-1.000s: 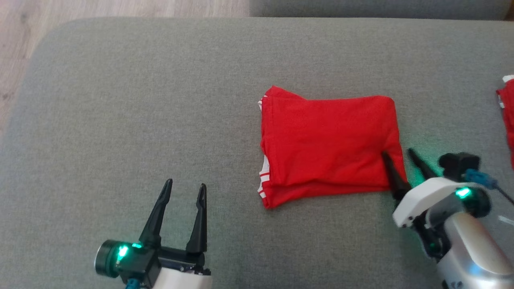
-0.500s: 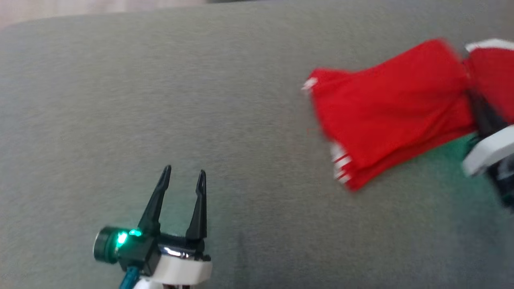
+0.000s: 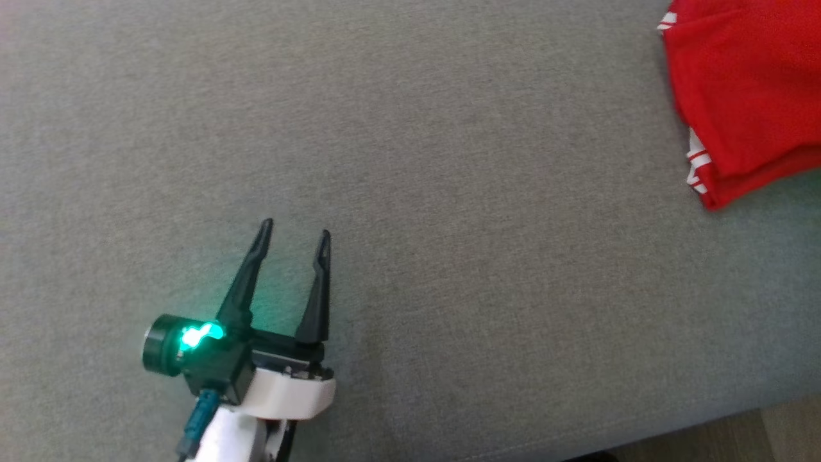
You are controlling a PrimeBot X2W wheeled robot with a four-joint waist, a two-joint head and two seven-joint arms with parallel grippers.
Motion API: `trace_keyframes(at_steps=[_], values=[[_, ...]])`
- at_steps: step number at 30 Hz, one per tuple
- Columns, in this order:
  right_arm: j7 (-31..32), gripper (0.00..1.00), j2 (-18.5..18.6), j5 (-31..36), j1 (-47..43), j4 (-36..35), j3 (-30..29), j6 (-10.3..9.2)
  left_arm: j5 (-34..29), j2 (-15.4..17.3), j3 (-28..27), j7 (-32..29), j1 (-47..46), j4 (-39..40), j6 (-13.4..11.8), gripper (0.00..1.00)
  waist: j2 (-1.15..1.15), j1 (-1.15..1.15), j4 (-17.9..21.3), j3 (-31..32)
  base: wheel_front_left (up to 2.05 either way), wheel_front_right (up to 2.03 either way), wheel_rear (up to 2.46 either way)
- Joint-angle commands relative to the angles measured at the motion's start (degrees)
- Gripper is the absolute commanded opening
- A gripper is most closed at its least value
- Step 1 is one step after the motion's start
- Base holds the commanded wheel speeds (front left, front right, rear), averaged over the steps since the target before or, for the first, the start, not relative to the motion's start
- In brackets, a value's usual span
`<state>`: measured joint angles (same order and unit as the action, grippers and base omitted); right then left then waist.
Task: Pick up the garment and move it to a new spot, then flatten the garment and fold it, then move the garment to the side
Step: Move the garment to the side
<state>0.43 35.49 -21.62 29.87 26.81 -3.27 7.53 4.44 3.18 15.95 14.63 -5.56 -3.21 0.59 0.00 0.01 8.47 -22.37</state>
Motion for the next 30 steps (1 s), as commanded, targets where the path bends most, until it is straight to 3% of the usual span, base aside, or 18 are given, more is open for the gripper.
trace_keyframes(at_steps=[1,6,15,20,25,30], values=[[-0.3,1.0,1.2,0.7,-0.2,-2.2,-0.3,-0.04,-0.5,-0.3,-2.2,0.4,-0.9,1.6,0.3,1.0,0.0,-0.01,0.4,-0.1,0.0,0.0,0.0],[-3.8,1.0,-6.3,4.5,-3.7,-5.4,-1.1,-0.04,-0.6,-0.2,-3.5,0.4,-0.5,1.1,0.7,1.0,0.0,-0.01,0.5,2.2,0.0,0.0,0.0],[-14.8,1.0,-20.8,2.4,-14.7,-8.9,12.2,-0.04,0.9,-0.3,-5.3,0.4,2.4,1.9,-0.5,1.0,0.0,-0.01,-1.6,9.6,0.0,0.0,0.0],[-15.4,1.0,-25.6,3.5,-20.2,-14.3,14.7,-0.04,2.6,-0.3,-5.3,0.4,5.5,1.8,-2.6,1.0,0.0,-0.01,-4.3,14.5,0.0,0.0,0.0],[-15.4,1.0,-29.2,10.6,-30.1,-21.2,11.6,-0.04,3.5,-0.3,-5.4,0.4,10.6,2.6,-4.4,1.0,0.0,-0.01,-8.0,20.3,0.0,0.0,0.0],[-15.4,1.0,-31.1,13.2,-36.0,-23.7,10.1,-0.04,3.2,-0.3,-6.4,0.4,14.4,4.1,-5.5,1.0,0.0,-0.01,-9.7,22.6,0.0,0.0,0.0]])
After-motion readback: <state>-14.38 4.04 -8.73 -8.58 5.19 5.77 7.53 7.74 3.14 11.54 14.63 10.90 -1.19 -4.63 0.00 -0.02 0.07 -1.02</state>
